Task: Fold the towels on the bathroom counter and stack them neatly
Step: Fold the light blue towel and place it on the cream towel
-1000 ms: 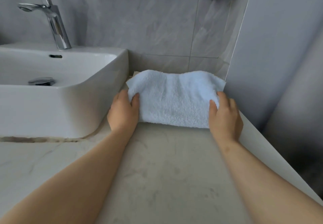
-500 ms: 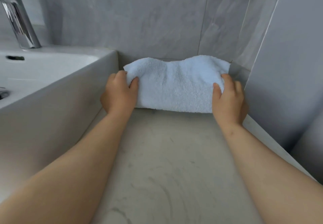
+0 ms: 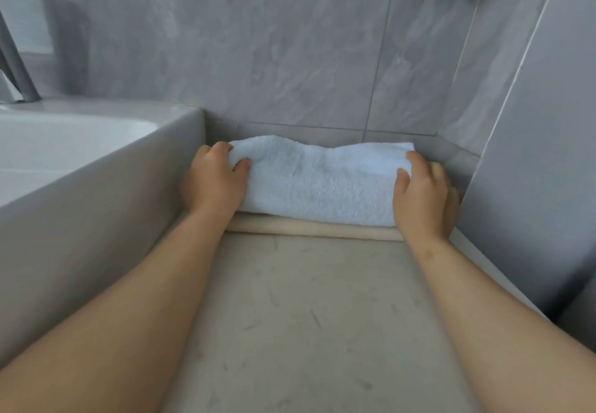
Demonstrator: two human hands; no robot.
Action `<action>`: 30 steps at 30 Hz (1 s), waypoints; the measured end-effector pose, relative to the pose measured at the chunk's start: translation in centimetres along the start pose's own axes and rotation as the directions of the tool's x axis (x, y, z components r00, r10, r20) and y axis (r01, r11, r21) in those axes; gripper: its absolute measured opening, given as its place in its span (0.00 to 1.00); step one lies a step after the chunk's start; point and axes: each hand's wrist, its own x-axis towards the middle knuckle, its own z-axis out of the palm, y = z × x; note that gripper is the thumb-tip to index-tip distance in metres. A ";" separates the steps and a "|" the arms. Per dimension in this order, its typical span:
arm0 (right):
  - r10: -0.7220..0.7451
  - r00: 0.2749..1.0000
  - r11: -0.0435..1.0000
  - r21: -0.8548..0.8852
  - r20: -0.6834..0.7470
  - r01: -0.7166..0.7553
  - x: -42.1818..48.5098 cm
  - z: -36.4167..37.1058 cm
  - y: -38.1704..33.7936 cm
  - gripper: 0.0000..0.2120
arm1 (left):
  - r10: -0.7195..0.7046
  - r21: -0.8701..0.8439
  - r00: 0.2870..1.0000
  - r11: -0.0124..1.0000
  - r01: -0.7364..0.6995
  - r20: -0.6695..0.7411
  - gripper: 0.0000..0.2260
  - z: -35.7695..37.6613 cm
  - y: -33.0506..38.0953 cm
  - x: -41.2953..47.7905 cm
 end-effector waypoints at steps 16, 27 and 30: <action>0.162 0.942 0.980 -0.160 0.293 -0.118 0.4 1.1 1.1 0.18 | -0.176 0.230 0.926 0.968 0.100 0.335 0.15 0.5 -0.3 1.2; -0.056 0.997 0.985 0.158 -0.048 0.063 0.5 1.8 1.4 0.13 | -0.030 -0.381 0.995 0.922 0.063 0.092 0.21 0.5 -0.2 2.5; -0.011 0.999 0.999 0.031 0.049 0.009 0.6 1.9 1.9 0.12 | -0.056 -0.092 0.982 0.993 0.074 0.178 0.18 1.1 -0.7 2.2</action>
